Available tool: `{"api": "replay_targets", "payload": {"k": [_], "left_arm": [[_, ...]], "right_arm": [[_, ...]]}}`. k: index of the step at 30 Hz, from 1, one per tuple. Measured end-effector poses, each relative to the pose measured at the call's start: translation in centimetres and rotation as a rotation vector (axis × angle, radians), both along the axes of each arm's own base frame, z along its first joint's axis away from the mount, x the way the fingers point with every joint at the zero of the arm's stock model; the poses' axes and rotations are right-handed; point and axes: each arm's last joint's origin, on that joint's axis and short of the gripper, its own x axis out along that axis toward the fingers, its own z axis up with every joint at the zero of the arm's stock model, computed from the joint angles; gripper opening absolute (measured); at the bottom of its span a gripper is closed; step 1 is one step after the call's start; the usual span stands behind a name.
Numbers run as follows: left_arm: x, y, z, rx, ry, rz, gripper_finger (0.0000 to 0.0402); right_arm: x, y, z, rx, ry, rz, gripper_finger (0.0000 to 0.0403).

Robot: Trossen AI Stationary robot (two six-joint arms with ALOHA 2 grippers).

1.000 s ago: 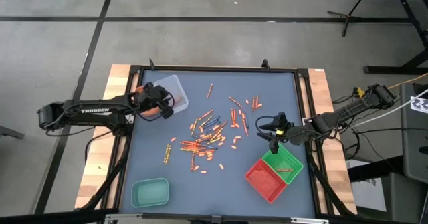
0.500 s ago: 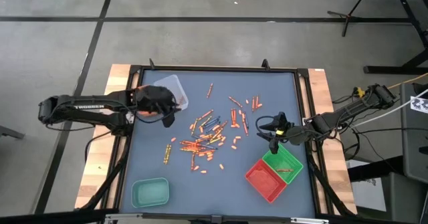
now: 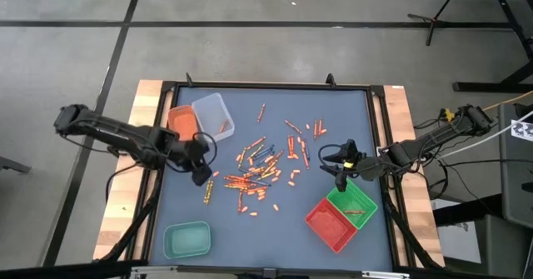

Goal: Sort crayons
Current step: Put the yellow crayon into the orange bin

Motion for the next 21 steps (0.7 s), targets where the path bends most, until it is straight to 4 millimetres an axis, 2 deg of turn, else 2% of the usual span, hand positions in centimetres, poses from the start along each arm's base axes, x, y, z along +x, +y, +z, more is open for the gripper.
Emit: {"api": "replay_targets", "payload": {"k": [7, 12, 21], "left_arm": [[1.0, -2.5, -1.8, -0.046, 0.109, 0.010, 0.0092], [2.4, -4.0, -3.3, -0.051, 0.121, -0.017, 0.0092], [3.7, -4.8, -5.7, -0.035, 0.191, -0.003, 0.0092]], "right_arm": [[0.0, 0.0, 0.0, 0.000, 0.000, 0.000, 0.0166], [0.0, 0.0, 0.0, 0.000, 0.000, 0.001, 0.0166], [0.0, 0.0, 0.0, 0.000, 0.000, 0.001, 0.0166]]}}
